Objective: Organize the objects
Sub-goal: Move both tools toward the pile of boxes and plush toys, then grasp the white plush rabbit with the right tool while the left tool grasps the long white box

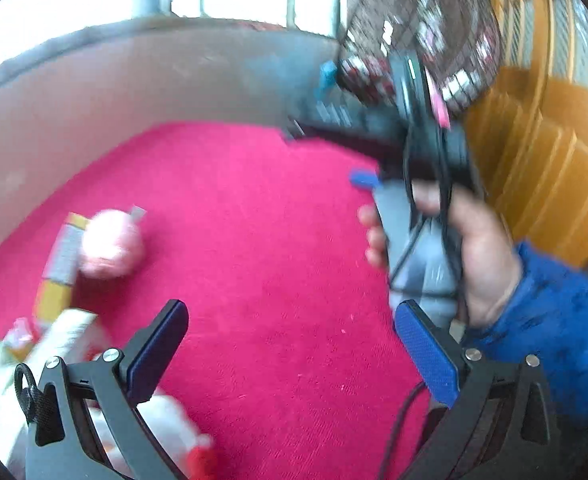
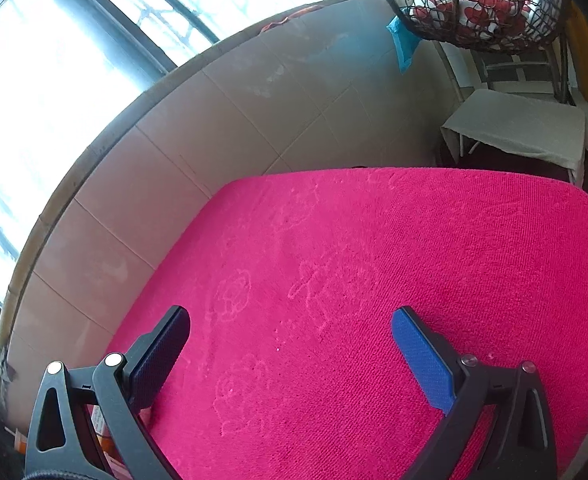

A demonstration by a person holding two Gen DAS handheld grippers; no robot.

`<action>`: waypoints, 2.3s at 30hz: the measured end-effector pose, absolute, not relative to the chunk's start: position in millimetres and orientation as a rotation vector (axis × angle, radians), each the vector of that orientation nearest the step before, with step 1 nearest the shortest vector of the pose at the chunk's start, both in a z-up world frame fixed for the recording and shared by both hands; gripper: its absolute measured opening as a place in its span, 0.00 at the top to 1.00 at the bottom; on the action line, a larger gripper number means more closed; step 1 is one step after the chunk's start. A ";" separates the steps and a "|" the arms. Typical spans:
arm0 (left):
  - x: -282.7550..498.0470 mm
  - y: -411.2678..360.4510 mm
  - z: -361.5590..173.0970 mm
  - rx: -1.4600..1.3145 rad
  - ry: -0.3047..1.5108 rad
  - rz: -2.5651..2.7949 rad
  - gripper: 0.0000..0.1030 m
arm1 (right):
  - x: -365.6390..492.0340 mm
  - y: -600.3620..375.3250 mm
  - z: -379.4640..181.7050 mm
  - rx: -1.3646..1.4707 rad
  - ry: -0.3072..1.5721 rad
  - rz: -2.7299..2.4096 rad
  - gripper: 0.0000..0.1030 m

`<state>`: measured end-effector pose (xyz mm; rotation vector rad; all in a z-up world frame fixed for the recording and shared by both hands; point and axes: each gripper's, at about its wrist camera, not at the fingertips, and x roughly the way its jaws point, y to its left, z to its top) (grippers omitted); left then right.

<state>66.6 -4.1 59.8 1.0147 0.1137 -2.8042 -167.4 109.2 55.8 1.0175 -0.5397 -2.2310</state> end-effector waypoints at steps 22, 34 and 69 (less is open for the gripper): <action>254.3 -96.9 103.4 0.619 0.484 -2.501 0.00 | -23.4 79.7 138.3 0.745 -0.160 -1.933 0.00; 232.5 -84.3 81.0 0.766 0.369 -2.501 0.00 | 42.9 14.0 74.8 0.856 0.211 -1.607 0.00; 164.6 -91.3 56.0 1.056 0.284 -2.555 0.00 | -7.1 9.7 38.3 1.000 0.266 -1.705 0.20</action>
